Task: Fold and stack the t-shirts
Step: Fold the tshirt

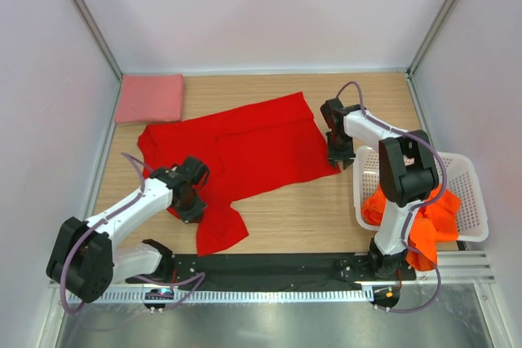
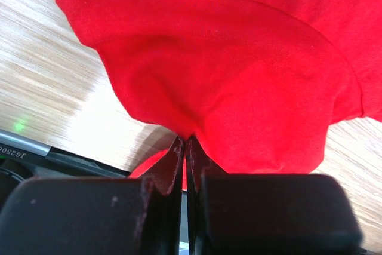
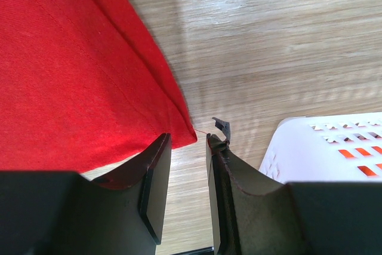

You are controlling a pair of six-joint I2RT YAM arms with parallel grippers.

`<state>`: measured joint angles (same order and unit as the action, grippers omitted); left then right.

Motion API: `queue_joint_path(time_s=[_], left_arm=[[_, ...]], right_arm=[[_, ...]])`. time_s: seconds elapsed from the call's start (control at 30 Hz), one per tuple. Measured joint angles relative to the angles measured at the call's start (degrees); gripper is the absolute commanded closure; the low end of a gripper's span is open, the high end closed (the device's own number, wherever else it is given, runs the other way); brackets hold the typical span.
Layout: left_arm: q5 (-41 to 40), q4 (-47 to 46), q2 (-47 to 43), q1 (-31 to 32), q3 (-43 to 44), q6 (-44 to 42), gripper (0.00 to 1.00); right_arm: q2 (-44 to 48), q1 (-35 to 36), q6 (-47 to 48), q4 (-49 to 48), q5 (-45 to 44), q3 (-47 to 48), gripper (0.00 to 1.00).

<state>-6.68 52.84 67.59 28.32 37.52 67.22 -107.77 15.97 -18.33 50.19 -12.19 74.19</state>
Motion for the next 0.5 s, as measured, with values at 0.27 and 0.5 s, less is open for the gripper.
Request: queue_joint_path(time_s=[0.27,0.5], left_arm=[[-1.07,1.60,-1.05,-0.37,3.06,-0.63,1.00],[-1.53,2.27,-2.36,-0.74,3.65,-0.87,1.00]], right_arm=[[-0.20,1.03,0.24,0.00,-0.37,0.20,0.57],[-2.29,4.17,0.70,0.59,-3.06,0.76,0.53]])
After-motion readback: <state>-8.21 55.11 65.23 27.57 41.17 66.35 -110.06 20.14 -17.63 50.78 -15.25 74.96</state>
